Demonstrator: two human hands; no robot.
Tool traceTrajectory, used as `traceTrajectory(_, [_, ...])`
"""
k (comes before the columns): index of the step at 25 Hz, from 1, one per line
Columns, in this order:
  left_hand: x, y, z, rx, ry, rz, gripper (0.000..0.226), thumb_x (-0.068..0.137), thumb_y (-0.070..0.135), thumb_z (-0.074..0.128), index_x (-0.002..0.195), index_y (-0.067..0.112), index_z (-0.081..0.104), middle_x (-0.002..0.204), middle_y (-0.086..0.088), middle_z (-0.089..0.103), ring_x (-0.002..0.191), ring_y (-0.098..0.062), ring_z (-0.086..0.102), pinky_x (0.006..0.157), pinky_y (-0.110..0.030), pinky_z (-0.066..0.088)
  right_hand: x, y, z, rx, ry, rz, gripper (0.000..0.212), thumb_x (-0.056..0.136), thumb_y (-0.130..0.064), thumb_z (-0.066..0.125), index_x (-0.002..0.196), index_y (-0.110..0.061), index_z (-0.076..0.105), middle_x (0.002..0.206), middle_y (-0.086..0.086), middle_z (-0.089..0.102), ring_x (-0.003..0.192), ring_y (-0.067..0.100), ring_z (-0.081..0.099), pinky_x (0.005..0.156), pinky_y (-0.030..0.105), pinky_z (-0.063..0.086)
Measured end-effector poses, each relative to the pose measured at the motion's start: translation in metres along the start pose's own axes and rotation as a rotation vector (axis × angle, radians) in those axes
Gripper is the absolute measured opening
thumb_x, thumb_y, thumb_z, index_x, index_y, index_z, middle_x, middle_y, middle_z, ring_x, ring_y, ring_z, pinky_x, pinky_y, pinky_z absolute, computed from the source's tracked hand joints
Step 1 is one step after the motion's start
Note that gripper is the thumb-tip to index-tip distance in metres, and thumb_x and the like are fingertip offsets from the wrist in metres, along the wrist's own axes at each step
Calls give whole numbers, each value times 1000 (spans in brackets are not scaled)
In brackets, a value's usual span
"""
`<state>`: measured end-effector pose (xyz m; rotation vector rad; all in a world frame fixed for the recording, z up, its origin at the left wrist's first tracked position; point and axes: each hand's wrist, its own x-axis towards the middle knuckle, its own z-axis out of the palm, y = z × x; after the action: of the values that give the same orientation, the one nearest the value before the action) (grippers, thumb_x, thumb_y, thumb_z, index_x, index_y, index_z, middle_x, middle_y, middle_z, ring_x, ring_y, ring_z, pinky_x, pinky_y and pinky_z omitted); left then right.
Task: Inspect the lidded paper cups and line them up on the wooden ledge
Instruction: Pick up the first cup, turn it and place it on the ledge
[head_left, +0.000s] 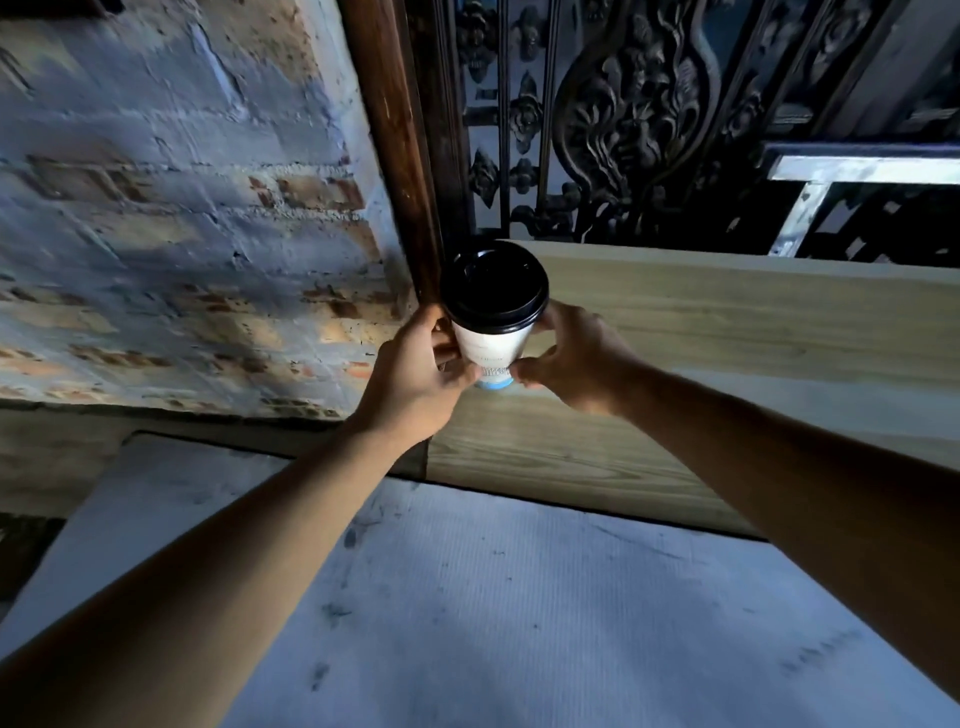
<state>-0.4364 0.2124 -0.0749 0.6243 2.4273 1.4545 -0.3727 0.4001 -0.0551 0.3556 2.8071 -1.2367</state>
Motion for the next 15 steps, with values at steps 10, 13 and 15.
traceTrajectory(10, [-10, -14, 5, 7, -28, -35, 70, 82, 7, 83, 141, 18, 47, 125, 4, 69, 107, 16, 64, 80, -4, 52, -6, -8, 8, -26, -92, 142, 70, 86, -22, 69, 149, -17, 40, 143, 6, 60, 112, 28, 66, 86, 37, 57])
traceTrajectory(13, [-17, -12, -3, 6, 38, -73, 85, 79, 16, 87, 150, 19, 40, 129, 2, 64, 116, -5, 66, 93, -22, 55, -12, -9, 0, -40, -86, 240, 88, 85, -21, 67, 159, -12, 20, 151, 13, 52, 116, 29, 64, 91, 43, 58])
traceTrajectory(15, [-33, -13, -11, 63, 164, -30, 74, 78, 14, 87, 139, 7, 45, 129, -6, 59, 120, -23, 64, 96, -39, 56, -28, -8, -7, -54, -101, 280, 90, 89, -25, 66, 161, -14, 14, 157, 13, 44, 116, 29, 63, 86, 38, 57])
